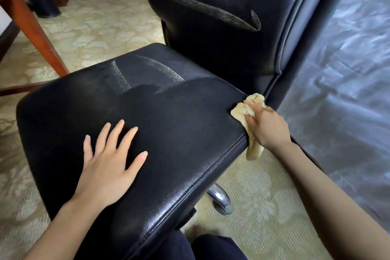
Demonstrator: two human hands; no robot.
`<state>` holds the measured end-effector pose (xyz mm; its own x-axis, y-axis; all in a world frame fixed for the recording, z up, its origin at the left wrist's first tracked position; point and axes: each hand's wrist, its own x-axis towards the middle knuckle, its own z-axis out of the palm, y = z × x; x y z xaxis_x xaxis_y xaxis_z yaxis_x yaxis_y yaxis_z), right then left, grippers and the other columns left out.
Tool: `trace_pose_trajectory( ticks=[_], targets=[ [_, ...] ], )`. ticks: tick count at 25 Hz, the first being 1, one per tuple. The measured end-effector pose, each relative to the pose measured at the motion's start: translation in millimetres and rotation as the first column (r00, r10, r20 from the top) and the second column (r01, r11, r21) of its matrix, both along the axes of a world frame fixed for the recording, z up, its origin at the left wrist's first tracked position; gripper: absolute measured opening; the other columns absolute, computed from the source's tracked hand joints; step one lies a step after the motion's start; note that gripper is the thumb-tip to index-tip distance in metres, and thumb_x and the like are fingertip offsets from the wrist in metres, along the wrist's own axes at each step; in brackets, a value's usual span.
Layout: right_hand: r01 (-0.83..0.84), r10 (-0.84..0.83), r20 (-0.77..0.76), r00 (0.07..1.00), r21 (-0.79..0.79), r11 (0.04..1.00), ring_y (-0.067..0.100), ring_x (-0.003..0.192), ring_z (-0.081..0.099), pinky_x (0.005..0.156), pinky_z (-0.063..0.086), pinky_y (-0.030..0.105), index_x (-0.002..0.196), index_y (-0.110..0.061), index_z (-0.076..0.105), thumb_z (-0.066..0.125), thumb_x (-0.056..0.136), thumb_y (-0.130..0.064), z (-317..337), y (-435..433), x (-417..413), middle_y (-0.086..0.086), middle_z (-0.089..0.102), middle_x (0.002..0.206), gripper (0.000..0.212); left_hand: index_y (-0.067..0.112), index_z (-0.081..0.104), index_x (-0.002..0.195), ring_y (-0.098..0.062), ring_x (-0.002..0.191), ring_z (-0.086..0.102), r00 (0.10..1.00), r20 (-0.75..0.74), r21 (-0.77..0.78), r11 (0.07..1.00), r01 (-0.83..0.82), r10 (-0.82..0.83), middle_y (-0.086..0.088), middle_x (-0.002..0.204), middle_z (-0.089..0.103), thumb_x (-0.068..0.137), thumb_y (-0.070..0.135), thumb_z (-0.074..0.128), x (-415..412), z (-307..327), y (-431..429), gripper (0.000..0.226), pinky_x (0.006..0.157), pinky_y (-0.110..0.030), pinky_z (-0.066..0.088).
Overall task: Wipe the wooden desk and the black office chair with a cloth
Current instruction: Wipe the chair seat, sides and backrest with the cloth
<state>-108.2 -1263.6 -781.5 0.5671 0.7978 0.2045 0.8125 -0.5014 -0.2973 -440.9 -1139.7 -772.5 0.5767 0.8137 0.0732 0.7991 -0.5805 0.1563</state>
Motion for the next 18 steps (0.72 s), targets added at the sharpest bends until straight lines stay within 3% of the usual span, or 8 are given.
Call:
trace_pose_trajectory(
  ticks=[3, 8, 12, 18],
  targets=[
    [0.056, -0.054, -0.064, 0.996, 0.025, 0.998, 0.035, 0.109, 0.054, 0.083, 0.042, 0.038, 0.136, -0.031, 0.047, 0.044, 0.094, -0.034, -0.3, 26.8, 24.0, 0.013, 0.061, 0.119, 0.041, 0.032, 0.024, 0.149, -0.012, 0.146, -0.003, 0.999, 0.050, -0.049, 0.999, -0.003, 0.005, 0.012, 0.158, 0.012, 0.078, 0.065, 0.010, 7.6, -0.5, -6.3, 0.079, 0.117, -0.043, -0.007],
    [0.075, -0.077, -0.079, 0.994, -0.026, 0.997, 0.036, 0.114, 0.050, 0.089, 0.040, 0.038, 0.136, -0.029, 0.047, 0.043, 0.094, -0.031, -2.0, 56.0, 38.8, 0.017, 0.059, 0.122, 0.042, 0.026, 0.025, 0.149, -0.021, 0.146, 0.002, 0.995, 0.057, -0.054, 0.996, -0.075, 0.078, 0.005, 0.159, 0.015, 0.087, 0.059, 0.018, 29.5, -3.7, -22.8, 0.071, 0.116, -0.049, -0.001],
    [-0.001, -0.007, -0.082, 0.997, -0.098, 0.995, 0.032, 0.124, 0.043, 0.098, 0.032, 0.037, 0.139, -0.030, 0.044, 0.040, 0.096, -0.027, 6.2, 79.8, 33.6, 0.011, 0.050, 0.136, 0.044, 0.022, 0.008, 0.152, -0.027, 0.146, -0.009, 0.991, -0.033, -0.087, 0.987, -0.134, 0.132, -0.002, 0.160, 0.000, 0.091, 0.057, 0.015, 49.0, -6.2, -37.4, 0.071, 0.114, -0.054, -0.004],
    [-0.181, 0.174, -0.054, 0.983, -0.177, 0.967, 0.030, 0.121, 0.047, 0.092, 0.030, 0.034, 0.137, -0.033, 0.045, 0.038, 0.096, -0.029, 17.4, 111.4, 0.2, 0.008, 0.054, 0.133, 0.042, 0.015, -0.008, 0.151, -0.034, 0.141, -0.024, 0.985, -0.108, -0.277, 0.947, -0.163, 0.138, -0.009, 0.157, -0.021, 0.095, 0.056, 0.026, 77.6, 0.4, -44.4, 0.077, 0.109, -0.059, -0.011]
  ],
)
